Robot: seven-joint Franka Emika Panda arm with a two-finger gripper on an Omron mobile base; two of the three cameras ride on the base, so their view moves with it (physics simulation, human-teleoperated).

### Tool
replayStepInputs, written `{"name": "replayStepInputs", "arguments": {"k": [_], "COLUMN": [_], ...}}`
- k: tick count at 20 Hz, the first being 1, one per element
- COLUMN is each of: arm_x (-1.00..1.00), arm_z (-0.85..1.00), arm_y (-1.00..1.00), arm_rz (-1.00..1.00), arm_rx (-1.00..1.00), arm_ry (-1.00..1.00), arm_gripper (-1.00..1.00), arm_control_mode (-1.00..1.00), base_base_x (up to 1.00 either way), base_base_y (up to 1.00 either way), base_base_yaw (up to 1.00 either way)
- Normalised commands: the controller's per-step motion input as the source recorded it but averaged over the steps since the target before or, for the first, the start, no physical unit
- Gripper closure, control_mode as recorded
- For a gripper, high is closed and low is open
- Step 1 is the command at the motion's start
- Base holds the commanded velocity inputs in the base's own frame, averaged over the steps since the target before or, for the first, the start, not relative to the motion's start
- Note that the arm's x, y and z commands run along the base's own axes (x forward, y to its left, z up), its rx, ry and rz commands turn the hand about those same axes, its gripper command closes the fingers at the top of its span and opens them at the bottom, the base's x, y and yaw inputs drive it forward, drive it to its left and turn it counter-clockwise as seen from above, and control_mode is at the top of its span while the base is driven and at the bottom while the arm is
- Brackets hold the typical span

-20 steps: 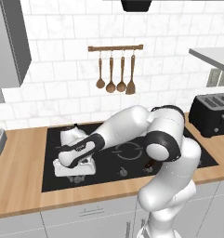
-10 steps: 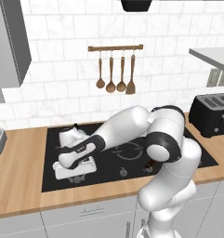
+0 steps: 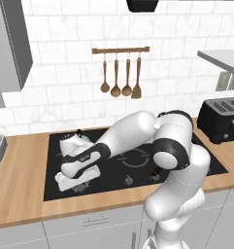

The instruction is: Pick the kettle from the counter and place it on a stove burner. Then turn the burner on.

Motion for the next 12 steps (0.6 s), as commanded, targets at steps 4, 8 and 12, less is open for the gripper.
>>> {"name": "replayStepInputs", "arguments": {"k": [4,8,12], "arm_x": [-0.07,-0.08,-0.09], "arm_z": [-0.02,0.0,-0.01], "arm_y": [-0.01,-0.01,-0.01], "arm_rz": [0.22,0.21,0.2], "arm_rx": [0.0,0.0,0.0], "arm_ry": [0.0,0.0,0.0], "arm_gripper": [1.0,1.0,1.0], "arm_control_mode": [-1.0,-1.0,-1.0], "base_base_x": [0.0,0.0,0.0], "base_base_y": [0.0,0.0,0.0], "base_base_yaw": [0.0,0.0,0.0]}}
